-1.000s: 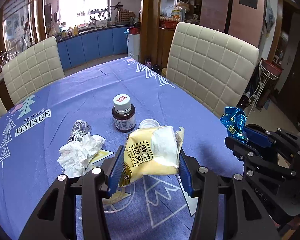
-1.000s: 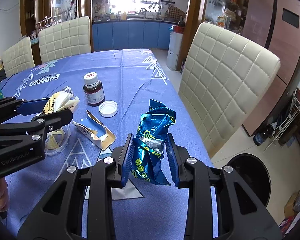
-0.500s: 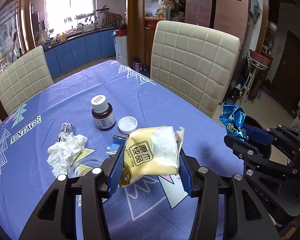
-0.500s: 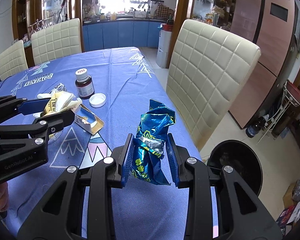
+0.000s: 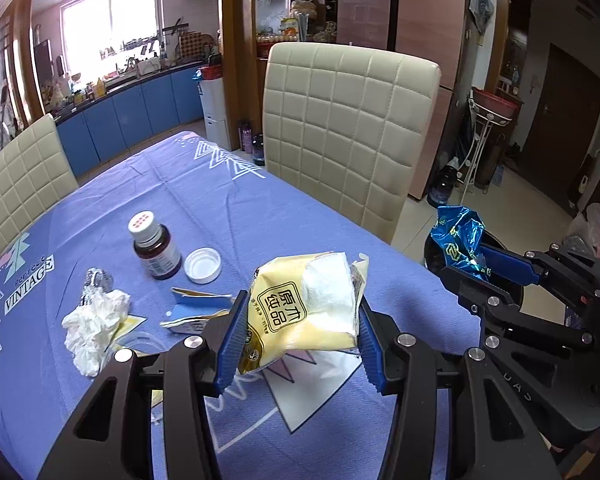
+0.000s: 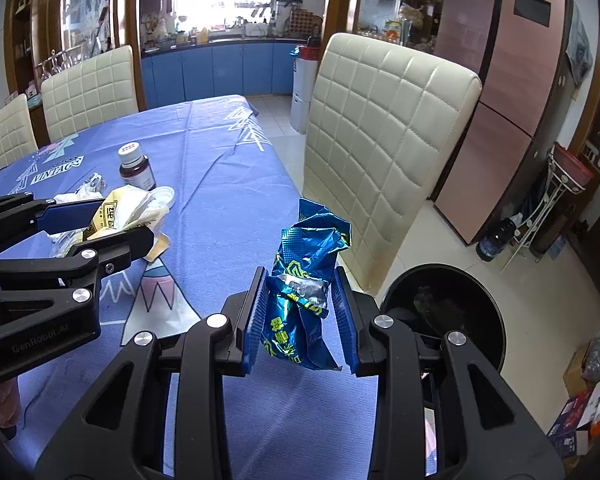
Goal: Collect trash
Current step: 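Lift the yellow bag and blue wrapper and carry both toward the black bin, then open the right gripper over the bin while the left lowers the yellow bag in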
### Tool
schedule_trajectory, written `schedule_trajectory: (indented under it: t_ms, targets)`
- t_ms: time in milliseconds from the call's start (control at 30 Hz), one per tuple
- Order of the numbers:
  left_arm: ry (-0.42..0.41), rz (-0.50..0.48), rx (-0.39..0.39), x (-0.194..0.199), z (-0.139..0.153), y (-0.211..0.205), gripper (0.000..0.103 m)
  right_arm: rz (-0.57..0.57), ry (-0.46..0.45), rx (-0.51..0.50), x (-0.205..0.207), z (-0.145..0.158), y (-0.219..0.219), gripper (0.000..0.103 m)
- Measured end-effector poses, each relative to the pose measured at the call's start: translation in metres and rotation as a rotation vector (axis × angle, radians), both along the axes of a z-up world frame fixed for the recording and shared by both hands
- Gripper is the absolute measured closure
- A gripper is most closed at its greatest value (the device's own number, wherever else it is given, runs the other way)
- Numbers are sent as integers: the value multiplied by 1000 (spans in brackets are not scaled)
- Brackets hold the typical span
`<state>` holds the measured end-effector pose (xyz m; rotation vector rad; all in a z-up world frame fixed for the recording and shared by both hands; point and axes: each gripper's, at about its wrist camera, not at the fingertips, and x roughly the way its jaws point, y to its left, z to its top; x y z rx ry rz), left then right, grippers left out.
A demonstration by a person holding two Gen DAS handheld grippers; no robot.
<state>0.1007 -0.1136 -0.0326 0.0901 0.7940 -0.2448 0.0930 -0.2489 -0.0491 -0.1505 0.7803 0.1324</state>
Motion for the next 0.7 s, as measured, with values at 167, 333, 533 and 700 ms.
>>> schedule_trajectory:
  t_ms: [167,333,533,700]
  targets:
    - [0,-30,2,5,0,-18,55,-25,3,1,2,-1,-14,68]
    - [1,-57,5,13,-1,-37,55,-51,6,4,6,-3,-32,68]
    - [2,-82,11,19,-2,-60,55,-80,12,12,11,-5,-52,68]
    - [4,-98,17,26,-4,-77,55,-98,17,17,17,-9,-67,68]
